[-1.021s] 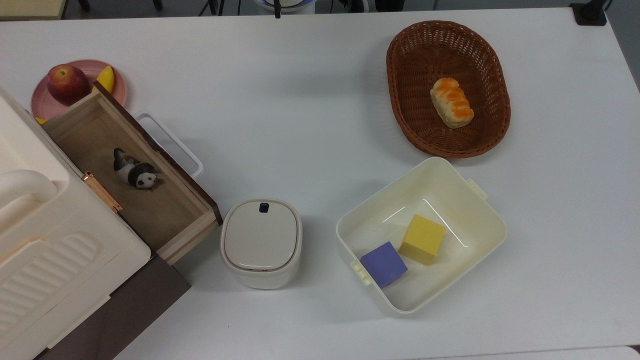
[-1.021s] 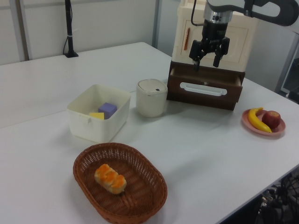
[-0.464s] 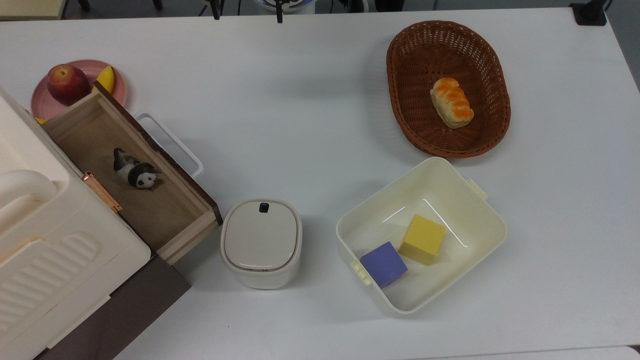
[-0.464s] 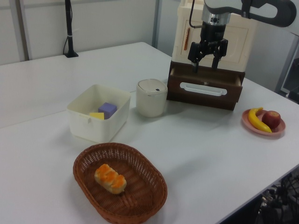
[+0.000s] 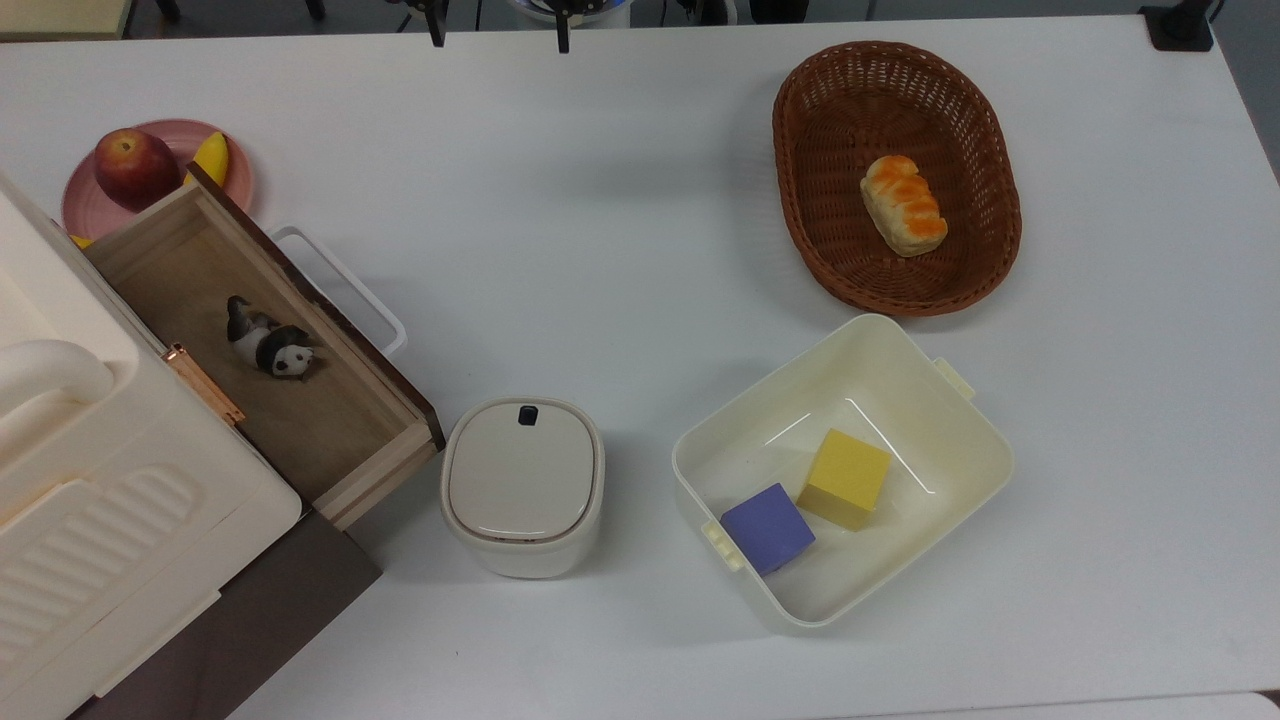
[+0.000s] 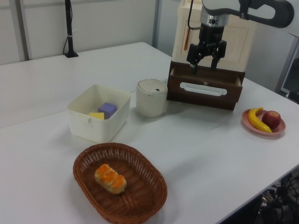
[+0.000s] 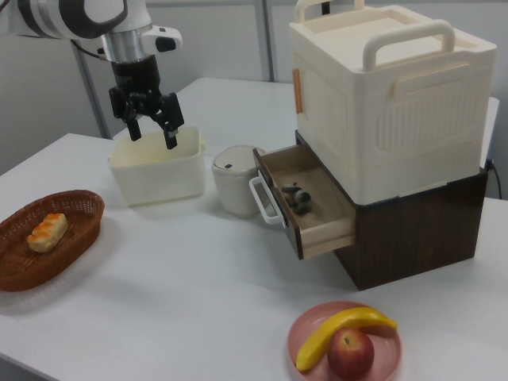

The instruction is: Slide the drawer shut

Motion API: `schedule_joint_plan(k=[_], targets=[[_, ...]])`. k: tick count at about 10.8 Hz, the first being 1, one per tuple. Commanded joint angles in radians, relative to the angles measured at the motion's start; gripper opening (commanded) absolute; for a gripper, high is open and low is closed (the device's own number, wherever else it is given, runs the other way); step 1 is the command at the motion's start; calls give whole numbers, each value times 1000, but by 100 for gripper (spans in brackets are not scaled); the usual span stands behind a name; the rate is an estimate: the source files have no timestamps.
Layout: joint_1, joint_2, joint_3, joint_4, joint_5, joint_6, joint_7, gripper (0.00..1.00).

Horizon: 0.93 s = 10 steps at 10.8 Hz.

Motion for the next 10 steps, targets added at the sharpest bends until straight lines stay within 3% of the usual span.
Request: schedule_joint_plan(k=[1, 3, 4, 6, 10], targets=[[2, 0, 2, 6, 4, -14, -8, 100], [2, -2, 2, -2, 4, -14, -14, 94], [2, 0, 2, -2, 4, -9, -19, 56], [2, 0, 2, -8, 4, 9, -40, 0], [2, -2, 2, -13, 6, 9, -91, 0]])
